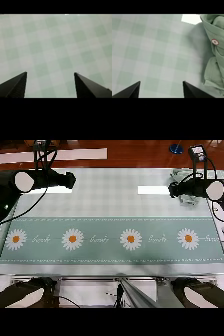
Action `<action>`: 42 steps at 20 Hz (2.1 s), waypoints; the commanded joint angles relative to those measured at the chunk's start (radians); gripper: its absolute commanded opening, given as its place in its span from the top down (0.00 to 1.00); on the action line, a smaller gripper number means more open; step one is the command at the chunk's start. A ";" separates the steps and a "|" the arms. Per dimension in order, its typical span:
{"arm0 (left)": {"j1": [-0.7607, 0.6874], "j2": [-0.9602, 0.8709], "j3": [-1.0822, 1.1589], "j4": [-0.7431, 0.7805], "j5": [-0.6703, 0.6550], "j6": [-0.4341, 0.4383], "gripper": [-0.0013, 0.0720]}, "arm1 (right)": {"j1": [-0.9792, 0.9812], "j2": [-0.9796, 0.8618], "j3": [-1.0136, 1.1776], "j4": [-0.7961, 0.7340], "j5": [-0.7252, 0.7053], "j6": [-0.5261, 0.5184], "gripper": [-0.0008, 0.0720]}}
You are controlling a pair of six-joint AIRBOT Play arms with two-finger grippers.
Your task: Fold the shirts.
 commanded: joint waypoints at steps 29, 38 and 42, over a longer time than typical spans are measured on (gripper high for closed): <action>0.102 -0.013 0.000 0.013 -0.019 0.004 0.01 | -0.209 -0.211 0.281 -0.101 -0.230 0.219 0.18; 0.111 -0.013 0.000 0.013 -0.088 0.004 0.01 | -0.350 -0.547 0.462 -0.101 0.094 0.135 0.18; 0.111 -0.013 0.000 0.013 -0.088 0.004 0.01 | -0.349 -0.614 0.462 -0.090 0.070 0.060 0.16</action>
